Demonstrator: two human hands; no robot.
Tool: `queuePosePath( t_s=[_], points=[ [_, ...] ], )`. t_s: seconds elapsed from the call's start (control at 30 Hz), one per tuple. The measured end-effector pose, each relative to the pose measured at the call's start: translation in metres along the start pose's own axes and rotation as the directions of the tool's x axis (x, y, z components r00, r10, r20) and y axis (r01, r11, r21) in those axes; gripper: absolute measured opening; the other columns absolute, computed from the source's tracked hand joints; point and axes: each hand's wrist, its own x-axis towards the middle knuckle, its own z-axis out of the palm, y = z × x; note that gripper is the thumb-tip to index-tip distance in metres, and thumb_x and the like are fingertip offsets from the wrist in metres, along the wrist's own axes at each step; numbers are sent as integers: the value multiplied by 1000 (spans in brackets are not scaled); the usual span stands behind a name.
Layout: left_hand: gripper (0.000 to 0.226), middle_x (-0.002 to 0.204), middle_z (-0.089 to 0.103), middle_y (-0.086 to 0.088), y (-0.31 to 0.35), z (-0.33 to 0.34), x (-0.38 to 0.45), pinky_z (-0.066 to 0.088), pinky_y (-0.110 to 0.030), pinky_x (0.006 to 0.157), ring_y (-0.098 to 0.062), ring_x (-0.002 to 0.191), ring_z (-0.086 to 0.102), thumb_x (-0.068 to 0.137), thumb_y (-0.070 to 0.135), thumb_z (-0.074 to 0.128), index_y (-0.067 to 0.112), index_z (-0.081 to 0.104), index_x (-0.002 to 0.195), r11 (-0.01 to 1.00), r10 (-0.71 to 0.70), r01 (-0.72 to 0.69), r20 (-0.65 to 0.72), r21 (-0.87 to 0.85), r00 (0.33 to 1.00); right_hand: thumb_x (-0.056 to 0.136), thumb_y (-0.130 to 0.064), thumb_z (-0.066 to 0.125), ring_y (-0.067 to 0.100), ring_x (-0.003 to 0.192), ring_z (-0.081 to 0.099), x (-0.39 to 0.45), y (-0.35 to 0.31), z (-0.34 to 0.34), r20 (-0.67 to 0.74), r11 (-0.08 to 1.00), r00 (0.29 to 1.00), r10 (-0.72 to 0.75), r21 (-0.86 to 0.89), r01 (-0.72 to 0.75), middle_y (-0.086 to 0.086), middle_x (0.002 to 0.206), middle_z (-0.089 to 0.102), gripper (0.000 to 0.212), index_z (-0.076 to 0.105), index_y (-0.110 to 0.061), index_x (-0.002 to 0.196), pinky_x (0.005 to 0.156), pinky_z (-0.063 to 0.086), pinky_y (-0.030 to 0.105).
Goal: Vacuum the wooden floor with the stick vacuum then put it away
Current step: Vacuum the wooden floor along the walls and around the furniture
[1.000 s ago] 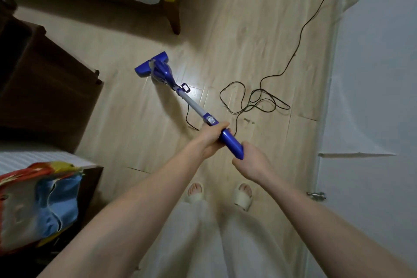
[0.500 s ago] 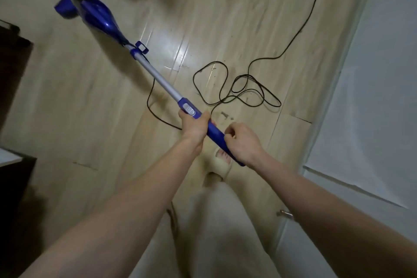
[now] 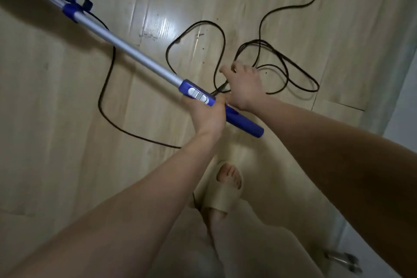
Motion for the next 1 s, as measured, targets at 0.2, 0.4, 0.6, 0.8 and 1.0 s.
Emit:
queuePosePath(
  t_s=[0.2,0.4,0.6,0.8,1.0],
  points=[
    [69,98,62,-9,-33,0,74,46,-8,59,-9,67,58,87,8,62,11,22,143,998,38,-35,-50,54,998,83,-24,67,38,131,34,63,10,51,112,936,974,-196,-274,220,14,149,25,61,38,-27,136,106,31,53],
    [68,110,61,-13,-45,-19,102,42,-1,50,-6,70,57,89,8,62,11,21,143,993,49,-41,-74,108,996,90,-20,60,32,120,39,74,13,63,74,882,926,-369,-287,374,16,140,31,43,44,-19,130,86,47,43],
    [62,87,62,-3,-29,-25,85,44,-1,52,-3,64,58,89,8,60,11,25,139,995,31,-25,-57,96,998,92,-3,50,37,112,44,41,14,63,65,976,988,-139,-162,148,20,134,36,40,44,-10,131,87,44,47],
    [58,86,62,-3,-21,-25,73,47,-9,62,-10,72,63,87,7,61,12,28,134,996,30,-28,-28,80,999,88,-7,58,33,110,48,21,22,85,76,975,991,-113,-184,126,18,120,50,52,35,-15,134,92,43,45],
    [62,85,60,-1,-45,-15,89,52,-23,77,-17,79,65,87,5,60,14,25,137,998,36,-33,-55,60,998,90,-6,58,32,89,54,31,28,96,19,976,988,-156,-151,157,14,101,52,57,28,-13,137,78,44,43]
  ],
)
